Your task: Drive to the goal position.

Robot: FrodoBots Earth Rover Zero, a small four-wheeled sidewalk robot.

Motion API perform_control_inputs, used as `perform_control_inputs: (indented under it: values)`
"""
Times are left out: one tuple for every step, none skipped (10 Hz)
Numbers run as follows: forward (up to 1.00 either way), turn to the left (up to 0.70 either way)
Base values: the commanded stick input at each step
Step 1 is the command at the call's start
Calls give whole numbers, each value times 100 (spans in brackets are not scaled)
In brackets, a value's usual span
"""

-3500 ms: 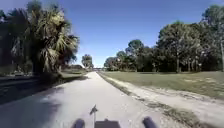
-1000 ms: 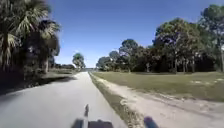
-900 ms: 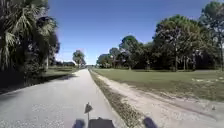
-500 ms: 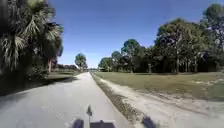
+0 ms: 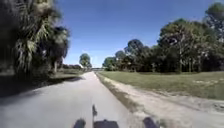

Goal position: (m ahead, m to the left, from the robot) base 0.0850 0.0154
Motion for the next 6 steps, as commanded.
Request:
perform_control_inputs:
  values:
    - [-15, 0]
    - [0, 0]
    - [0, 0]
    - [0, 0]
    - [0, 0]
    - [0, 0]
